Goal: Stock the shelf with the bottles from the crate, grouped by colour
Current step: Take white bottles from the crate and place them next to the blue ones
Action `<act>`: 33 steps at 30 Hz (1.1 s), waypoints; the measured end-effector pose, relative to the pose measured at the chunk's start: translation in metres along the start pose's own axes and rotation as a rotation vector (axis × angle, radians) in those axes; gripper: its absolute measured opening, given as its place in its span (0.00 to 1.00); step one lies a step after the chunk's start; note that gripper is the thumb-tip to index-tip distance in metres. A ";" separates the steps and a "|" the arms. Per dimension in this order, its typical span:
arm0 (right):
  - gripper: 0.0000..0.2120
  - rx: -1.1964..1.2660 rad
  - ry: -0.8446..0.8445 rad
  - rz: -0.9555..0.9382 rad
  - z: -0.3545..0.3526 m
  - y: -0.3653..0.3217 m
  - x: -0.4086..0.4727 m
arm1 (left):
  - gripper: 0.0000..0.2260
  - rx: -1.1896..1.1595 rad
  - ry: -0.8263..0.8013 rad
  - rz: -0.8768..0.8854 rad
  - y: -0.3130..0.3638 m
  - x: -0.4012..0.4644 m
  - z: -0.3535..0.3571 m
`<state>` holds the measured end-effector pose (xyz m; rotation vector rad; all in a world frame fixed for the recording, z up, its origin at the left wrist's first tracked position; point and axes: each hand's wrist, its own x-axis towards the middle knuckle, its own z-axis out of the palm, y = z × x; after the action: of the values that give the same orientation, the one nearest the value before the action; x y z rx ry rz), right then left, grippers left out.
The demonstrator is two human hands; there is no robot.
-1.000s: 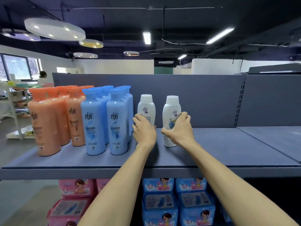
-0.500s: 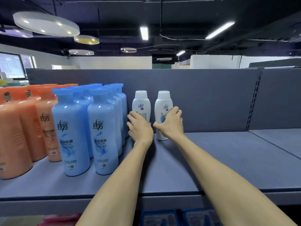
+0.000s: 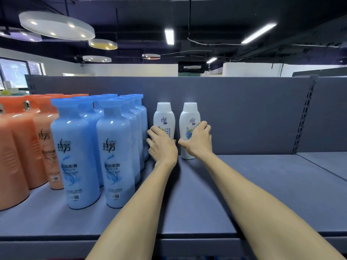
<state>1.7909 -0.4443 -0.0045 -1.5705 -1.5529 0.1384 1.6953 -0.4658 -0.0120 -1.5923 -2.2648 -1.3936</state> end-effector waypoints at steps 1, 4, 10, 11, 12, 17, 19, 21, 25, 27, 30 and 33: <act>0.34 -0.001 0.002 -0.003 0.001 0.001 0.000 | 0.29 0.002 0.003 0.000 0.000 0.000 0.001; 0.34 -0.006 0.004 -0.006 0.002 0.002 0.002 | 0.29 0.003 0.001 0.003 -0.001 0.000 0.000; 0.31 -0.029 -0.005 0.001 0.005 0.001 0.002 | 0.31 -0.035 -0.082 -0.016 -0.001 -0.009 -0.010; 0.31 -0.031 -0.010 0.005 0.004 0.000 0.001 | 0.32 -0.019 -0.096 -0.016 -0.003 -0.016 -0.010; 0.30 -0.030 -0.023 0.019 0.003 -0.001 0.001 | 0.32 0.000 -0.110 -0.006 -0.005 -0.024 -0.011; 0.39 -0.050 -0.136 0.122 -0.020 -0.014 -0.009 | 0.24 0.084 -0.167 0.153 -0.010 -0.059 -0.032; 0.41 -0.077 -0.158 0.124 -0.038 -0.021 -0.019 | 0.21 0.100 -0.175 0.194 -0.010 -0.066 -0.050; 0.38 -0.088 -0.146 0.081 -0.056 -0.030 -0.029 | 0.19 0.102 -0.193 0.222 -0.006 -0.073 -0.067; 0.31 -0.090 -0.150 -0.001 -0.099 -0.054 -0.066 | 0.17 0.048 -0.219 0.266 0.004 -0.090 -0.106; 0.27 -0.072 -0.081 -0.118 -0.128 -0.054 -0.110 | 0.20 -0.009 -0.194 0.330 -0.006 -0.120 -0.136; 0.23 0.084 0.027 -0.257 -0.169 -0.028 -0.215 | 0.22 -0.084 -0.175 0.431 -0.044 -0.193 -0.179; 0.25 0.130 -0.054 -0.225 -0.182 -0.006 -0.282 | 0.20 -0.122 -0.174 0.434 -0.068 -0.234 -0.187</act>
<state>1.8432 -0.7750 -0.0314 -1.2910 -1.7157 0.1536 1.6728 -0.7689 -0.0590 -2.1538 -1.7761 -1.3369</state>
